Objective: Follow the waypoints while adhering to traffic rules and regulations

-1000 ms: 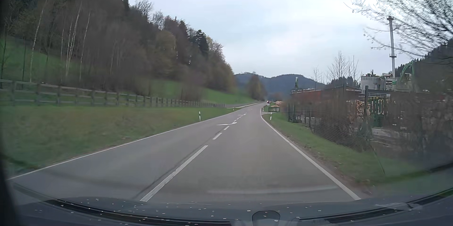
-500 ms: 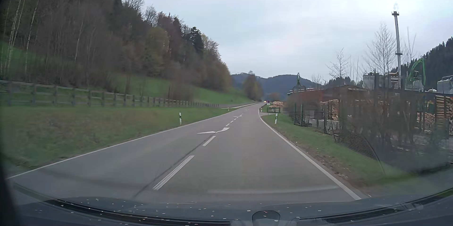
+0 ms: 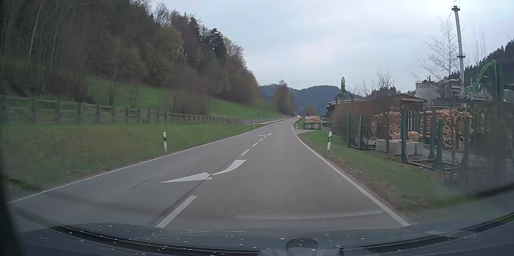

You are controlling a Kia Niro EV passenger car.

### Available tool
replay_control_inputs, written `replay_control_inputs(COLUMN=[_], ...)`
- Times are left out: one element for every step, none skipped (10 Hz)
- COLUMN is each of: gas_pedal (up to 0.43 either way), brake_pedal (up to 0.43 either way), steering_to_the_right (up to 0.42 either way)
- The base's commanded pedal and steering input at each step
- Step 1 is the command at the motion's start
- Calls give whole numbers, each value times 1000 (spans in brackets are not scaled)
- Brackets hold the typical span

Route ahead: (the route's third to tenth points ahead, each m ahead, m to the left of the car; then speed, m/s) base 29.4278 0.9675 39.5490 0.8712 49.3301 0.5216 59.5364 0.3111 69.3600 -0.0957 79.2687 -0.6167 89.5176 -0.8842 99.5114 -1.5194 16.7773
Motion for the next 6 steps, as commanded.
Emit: replay_control_inputs(gas_pedal=[98, 98, 98, 98, 98, 110], brake_pedal=[0, 0, 0, 0, 0, 0], steering_to_the_right=[4, 4, 4, 4, 4, 4])
